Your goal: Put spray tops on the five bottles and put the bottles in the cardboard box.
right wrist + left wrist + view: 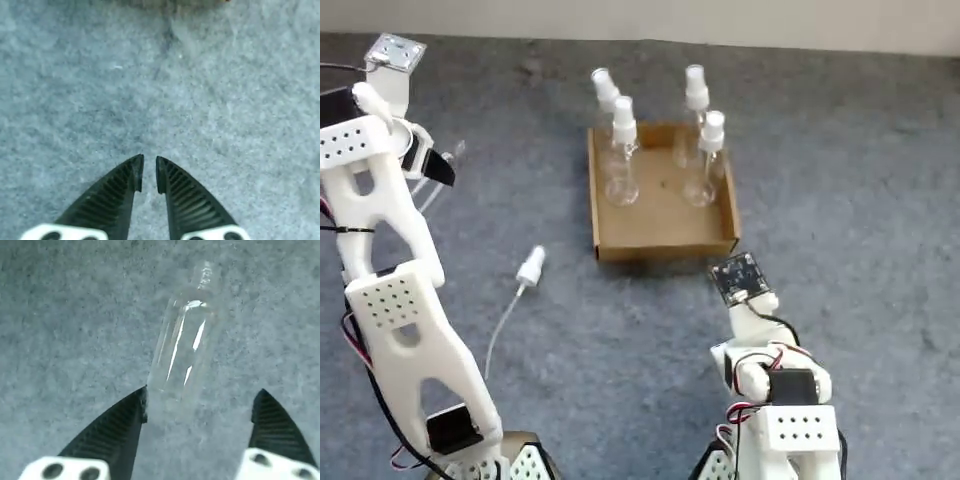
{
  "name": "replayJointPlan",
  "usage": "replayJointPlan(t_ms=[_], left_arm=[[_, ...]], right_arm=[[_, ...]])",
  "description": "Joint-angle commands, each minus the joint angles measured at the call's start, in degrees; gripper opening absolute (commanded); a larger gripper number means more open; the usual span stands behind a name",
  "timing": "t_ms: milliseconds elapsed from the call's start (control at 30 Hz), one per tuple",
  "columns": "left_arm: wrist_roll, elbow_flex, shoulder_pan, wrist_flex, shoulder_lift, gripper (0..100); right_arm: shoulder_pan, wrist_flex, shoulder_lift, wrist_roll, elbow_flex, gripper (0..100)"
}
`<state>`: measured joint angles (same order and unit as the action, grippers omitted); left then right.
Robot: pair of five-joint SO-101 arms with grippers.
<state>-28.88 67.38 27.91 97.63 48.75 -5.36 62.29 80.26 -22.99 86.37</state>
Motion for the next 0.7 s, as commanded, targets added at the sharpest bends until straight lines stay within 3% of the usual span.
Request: replayJointPlan(t_ms=[0,300,533,667], left_arm=[[-0.8,2.5,0.3,-4.7,2.9,30],[-0.8,2.5,-1.0,-6.6,11.0,30],[-0.5,2.5,-0.7,-5.9,15.1,20],[-0.4,4.5,-0.7,1.5,13.3,11]], right_arm=[[0.6,-1.3,0.5,-0.4,-0.4,0.5],[0.6,-1.3,0.5,-0.4,-0.4,0.5],[0.7,-1.3,0.5,-0.4,-0.4,0.5],[0.7,-1.3,0.5,-0.4,-0.4,0.5]])
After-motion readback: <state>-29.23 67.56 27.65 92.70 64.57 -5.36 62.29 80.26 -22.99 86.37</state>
